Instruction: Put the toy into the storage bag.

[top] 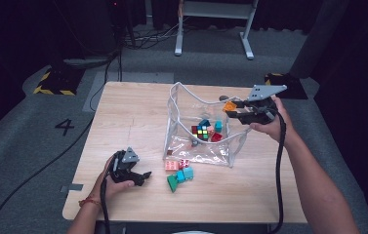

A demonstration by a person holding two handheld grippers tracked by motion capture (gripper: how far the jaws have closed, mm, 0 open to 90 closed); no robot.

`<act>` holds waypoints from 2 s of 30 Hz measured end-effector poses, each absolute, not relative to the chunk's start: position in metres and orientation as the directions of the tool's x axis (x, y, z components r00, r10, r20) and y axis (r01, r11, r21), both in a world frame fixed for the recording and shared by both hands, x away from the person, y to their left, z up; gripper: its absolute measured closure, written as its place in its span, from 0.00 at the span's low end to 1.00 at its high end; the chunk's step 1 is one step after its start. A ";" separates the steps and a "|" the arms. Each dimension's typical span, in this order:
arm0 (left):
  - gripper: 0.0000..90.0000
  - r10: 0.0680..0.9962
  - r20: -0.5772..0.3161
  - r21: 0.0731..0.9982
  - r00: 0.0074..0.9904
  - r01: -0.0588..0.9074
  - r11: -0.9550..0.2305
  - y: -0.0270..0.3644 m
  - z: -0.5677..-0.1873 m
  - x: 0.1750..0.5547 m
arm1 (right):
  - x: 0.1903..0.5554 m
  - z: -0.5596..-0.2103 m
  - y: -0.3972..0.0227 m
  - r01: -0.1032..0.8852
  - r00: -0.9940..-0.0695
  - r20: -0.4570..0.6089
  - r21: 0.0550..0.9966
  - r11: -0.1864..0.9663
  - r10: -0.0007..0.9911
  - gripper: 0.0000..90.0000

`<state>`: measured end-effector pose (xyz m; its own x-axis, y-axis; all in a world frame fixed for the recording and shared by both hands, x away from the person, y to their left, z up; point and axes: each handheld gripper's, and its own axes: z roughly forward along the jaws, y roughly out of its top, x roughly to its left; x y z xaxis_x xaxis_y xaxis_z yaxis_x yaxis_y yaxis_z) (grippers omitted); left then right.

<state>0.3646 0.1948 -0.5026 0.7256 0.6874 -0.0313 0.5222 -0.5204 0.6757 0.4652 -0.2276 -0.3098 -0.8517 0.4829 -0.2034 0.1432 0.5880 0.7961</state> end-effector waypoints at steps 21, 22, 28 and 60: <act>0.15 0.687 -0.031 0.675 0.726 0.522 -0.521 0.195 -0.503 0.365 | 0.496 -0.326 -0.190 0.224 -0.907 -0.147 0.622 0.750 0.394 0.66; 0.15 0.687 -0.031 0.676 0.726 0.522 -0.521 0.195 -0.503 0.365 | 0.497 -0.327 -0.189 0.224 -0.907 -0.157 0.604 0.765 0.390 0.66; 0.15 0.687 -0.031 0.675 0.726 0.522 -0.521 0.195 -0.503 0.365 | 0.504 -0.334 -0.189 0.252 -0.906 -0.158 0.542 0.802 0.392 0.66; 0.15 0.688 -0.031 0.675 0.726 0.522 -0.521 0.195 -0.503 0.365 | 0.456 -0.301 -0.264 0.256 -0.801 -0.111 0.825 0.504 0.588 0.29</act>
<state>0.3646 0.1948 -0.5025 0.7255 0.6875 -0.0306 0.5221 -0.5208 0.6754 0.4560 -0.2644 -0.3010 -0.8010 0.5884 -0.1105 0.2565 0.5040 0.8248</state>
